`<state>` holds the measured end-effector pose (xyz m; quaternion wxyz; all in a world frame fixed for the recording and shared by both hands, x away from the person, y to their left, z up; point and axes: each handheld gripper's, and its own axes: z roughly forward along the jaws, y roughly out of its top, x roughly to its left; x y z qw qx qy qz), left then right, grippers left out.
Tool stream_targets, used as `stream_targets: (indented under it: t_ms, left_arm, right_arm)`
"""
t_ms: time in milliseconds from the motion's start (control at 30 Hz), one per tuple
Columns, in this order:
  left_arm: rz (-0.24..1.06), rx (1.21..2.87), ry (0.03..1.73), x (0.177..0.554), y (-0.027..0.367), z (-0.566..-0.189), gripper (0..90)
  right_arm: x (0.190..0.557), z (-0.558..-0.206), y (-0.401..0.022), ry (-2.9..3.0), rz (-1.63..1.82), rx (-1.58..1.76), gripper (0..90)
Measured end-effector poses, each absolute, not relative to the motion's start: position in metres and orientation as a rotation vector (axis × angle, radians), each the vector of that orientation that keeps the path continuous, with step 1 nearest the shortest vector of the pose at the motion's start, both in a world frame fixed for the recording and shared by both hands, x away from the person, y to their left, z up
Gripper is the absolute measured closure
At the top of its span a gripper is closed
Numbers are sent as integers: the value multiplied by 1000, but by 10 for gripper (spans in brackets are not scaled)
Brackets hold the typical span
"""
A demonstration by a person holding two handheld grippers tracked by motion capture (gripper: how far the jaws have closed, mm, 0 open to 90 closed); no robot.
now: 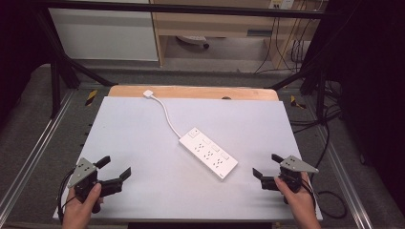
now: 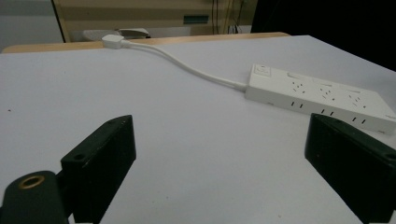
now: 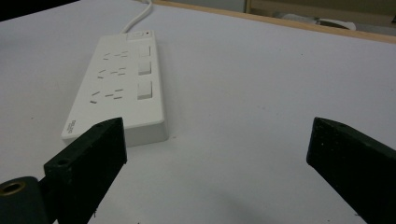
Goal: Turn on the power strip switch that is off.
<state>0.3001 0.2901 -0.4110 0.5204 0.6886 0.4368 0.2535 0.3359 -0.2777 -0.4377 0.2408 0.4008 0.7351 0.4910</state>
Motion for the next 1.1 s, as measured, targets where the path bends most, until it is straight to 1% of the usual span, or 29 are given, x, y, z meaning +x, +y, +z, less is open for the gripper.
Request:
stream_targets:
  t_ms: [100,233,500,733,900,1100]
  left_arm:
    - [616,1654,1046,299,291,-411,90]
    - [655,1617,1064,301,292,-408,91]
    - [639,1629,1065,301,293,-411,78]
    - [628,1644,1052,301,290,-412,63]
    - [632,1653,1061,301,290,-413,51]
    - [624,1673,1066,302,290,-415,50]
  right_arm:
    - [336,-437,-278,2006,1351,1123,47]
    - [337,-438,-279,2010,1353,1153,45]
    - [338,-433,-280,1942,1356,1281,34]
    - [334,-428,-275,1942,1367,1235,30]
    - [331,-421,-270,2007,1367,1214,31]
    - [325,-401,-270,1988,1418,1197,28]
